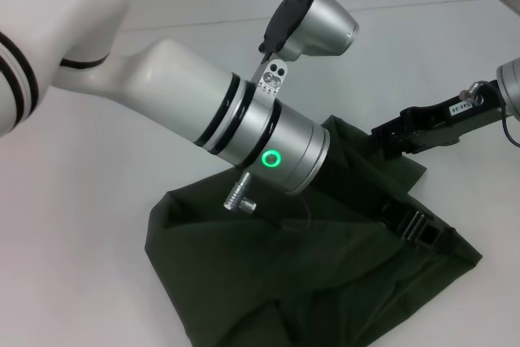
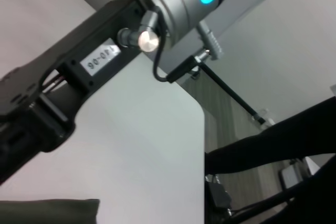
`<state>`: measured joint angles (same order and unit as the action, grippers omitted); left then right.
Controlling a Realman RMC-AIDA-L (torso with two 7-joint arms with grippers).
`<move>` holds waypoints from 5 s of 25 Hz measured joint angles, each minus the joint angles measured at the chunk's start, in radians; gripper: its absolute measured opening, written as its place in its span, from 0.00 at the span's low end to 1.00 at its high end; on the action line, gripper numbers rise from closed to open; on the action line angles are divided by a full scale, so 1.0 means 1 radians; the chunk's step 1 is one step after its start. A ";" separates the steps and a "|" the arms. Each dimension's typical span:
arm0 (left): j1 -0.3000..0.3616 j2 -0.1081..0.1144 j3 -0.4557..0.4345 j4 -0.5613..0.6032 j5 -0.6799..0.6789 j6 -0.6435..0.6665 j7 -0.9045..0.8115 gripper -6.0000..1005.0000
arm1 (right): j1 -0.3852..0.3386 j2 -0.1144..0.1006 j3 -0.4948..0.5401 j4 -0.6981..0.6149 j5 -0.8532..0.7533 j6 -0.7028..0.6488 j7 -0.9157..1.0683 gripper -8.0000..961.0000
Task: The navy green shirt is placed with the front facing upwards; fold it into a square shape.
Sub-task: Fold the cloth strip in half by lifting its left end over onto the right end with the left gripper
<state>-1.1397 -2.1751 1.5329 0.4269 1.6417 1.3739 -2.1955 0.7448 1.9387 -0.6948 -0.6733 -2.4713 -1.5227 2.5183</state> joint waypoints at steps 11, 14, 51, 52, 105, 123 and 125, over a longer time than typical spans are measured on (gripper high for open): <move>0.022 0.000 0.029 -0.005 -0.065 -0.054 -0.022 0.12 | -0.004 0.002 0.004 0.000 0.000 -0.001 0.001 0.60; 0.023 0.000 0.050 -0.005 -0.065 -0.042 -0.031 0.12 | -0.004 0.002 0.005 0.000 0.000 0.000 0.001 0.60; 0.432 0.206 -0.431 0.254 0.343 0.370 -0.274 0.67 | 0.005 -0.009 0.008 -0.014 0.000 -0.028 -0.006 0.60; 0.435 0.205 -0.433 0.254 0.354 0.373 -0.281 0.66 | 0.006 -0.009 0.008 -0.014 0.000 -0.028 -0.006 0.60; 0.433 0.137 -0.511 0.137 0.587 0.334 -0.397 0.59 | -0.002 -0.012 0.008 -0.014 0.011 -0.023 -0.012 0.60; 0.400 0.105 -0.486 0.118 0.611 0.295 -0.385 0.51 | -0.006 -0.012 0.009 -0.014 0.011 -0.023 -0.012 0.60; 0.396 0.105 -0.480 0.120 0.613 0.292 -0.374 0.50 | -0.007 -0.012 0.009 -0.014 0.011 -0.023 -0.012 0.60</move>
<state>-0.7439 -2.0704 1.0530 0.5467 2.2545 1.6660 -2.5692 0.7379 1.9265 -0.6856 -0.6871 -2.4605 -1.5459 2.5065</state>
